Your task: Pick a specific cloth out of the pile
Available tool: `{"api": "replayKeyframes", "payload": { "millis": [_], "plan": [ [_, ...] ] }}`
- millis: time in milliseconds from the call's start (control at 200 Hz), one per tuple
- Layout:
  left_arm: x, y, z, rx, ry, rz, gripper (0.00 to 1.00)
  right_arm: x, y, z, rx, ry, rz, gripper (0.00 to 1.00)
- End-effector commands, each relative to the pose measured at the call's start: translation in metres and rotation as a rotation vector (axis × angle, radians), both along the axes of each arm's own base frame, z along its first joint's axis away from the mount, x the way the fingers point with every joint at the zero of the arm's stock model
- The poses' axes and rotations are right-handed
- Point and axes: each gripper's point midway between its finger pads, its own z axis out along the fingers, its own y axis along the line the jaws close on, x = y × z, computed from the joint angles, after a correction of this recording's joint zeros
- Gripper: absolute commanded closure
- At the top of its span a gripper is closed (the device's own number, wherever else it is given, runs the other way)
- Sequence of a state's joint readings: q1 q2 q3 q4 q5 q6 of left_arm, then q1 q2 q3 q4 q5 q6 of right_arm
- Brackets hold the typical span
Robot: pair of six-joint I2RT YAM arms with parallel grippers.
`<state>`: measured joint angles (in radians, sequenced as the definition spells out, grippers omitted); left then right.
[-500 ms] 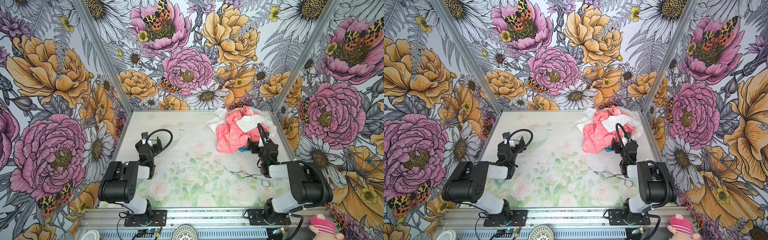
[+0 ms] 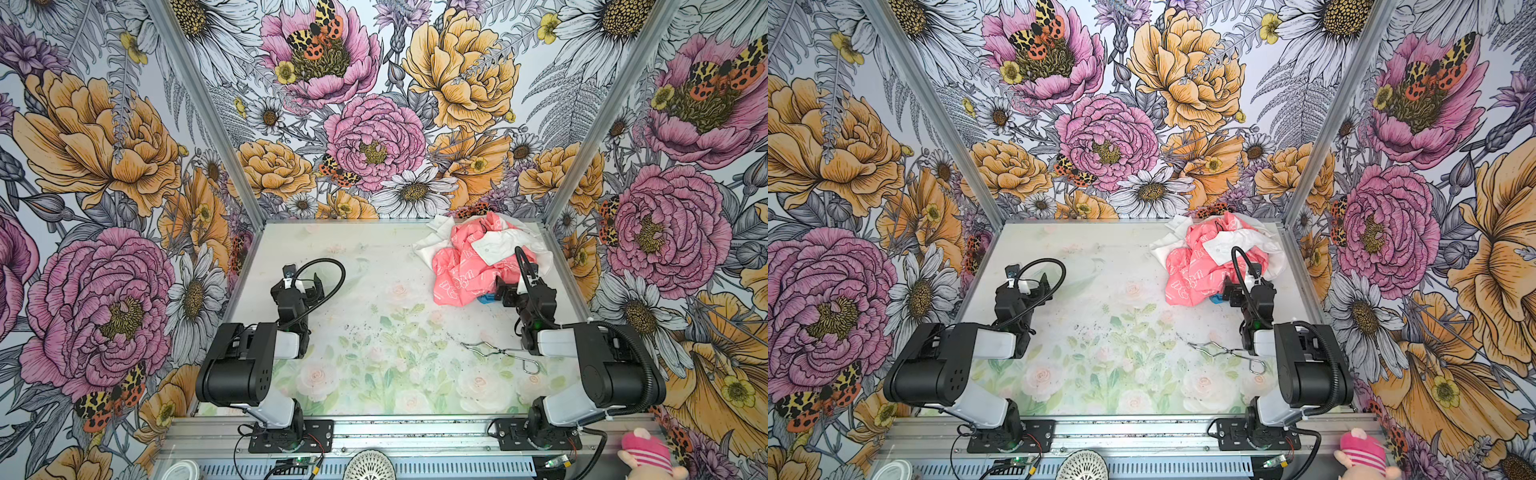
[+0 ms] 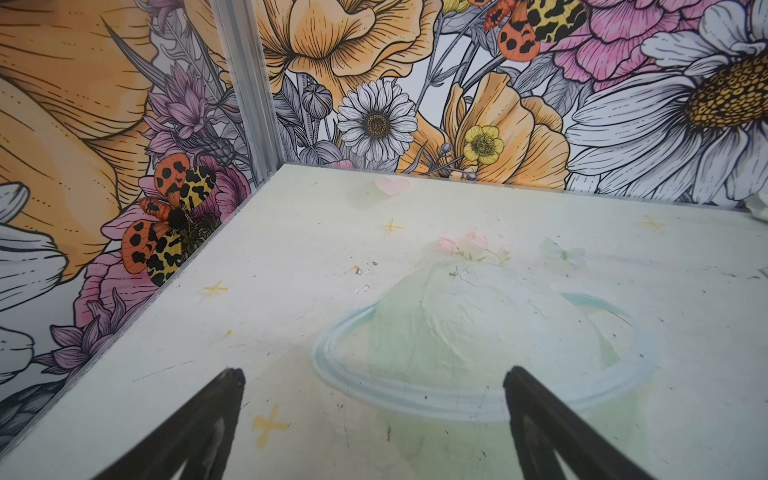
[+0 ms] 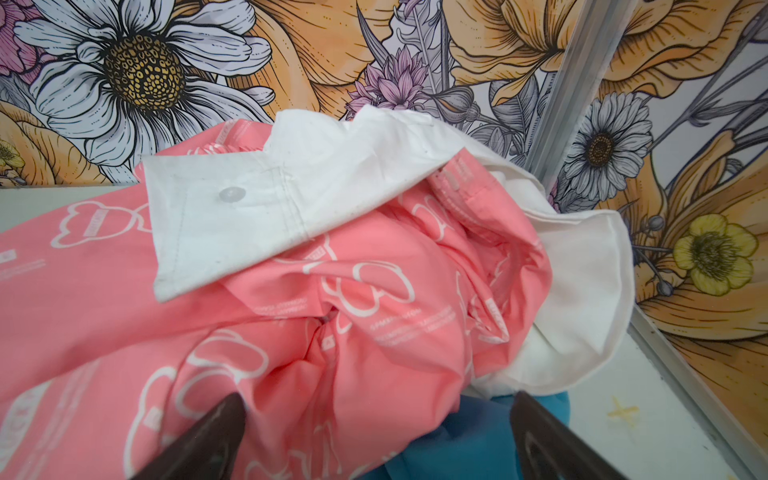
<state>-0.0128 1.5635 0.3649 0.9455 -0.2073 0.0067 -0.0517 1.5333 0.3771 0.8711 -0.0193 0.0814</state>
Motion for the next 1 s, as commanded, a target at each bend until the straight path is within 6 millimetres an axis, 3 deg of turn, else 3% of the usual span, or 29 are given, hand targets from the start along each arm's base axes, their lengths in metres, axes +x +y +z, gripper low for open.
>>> {"api": "replayKeyframes", "payload": {
  "millis": [0,821,936,996],
  "plan": [
    [0.003,-0.004,0.008,-0.008,-0.026,-0.025,0.01,0.005,-0.002,0.004,0.003,-0.011,-0.014,0.01],
    [0.002,-0.004,0.009,-0.004,-0.032,-0.020,0.01,0.004,-0.002,0.005,0.006,-0.013,-0.012,0.00],
    [-0.009,-0.009,0.017,0.010,-0.097,-0.034,0.01,0.003,-0.003,0.006,0.005,-0.018,-0.020,0.00],
    [-0.017,-0.012,0.024,0.018,-0.130,-0.037,0.01,-0.001,-0.006,0.017,0.006,-0.034,-0.035,0.01]
  ]
}}
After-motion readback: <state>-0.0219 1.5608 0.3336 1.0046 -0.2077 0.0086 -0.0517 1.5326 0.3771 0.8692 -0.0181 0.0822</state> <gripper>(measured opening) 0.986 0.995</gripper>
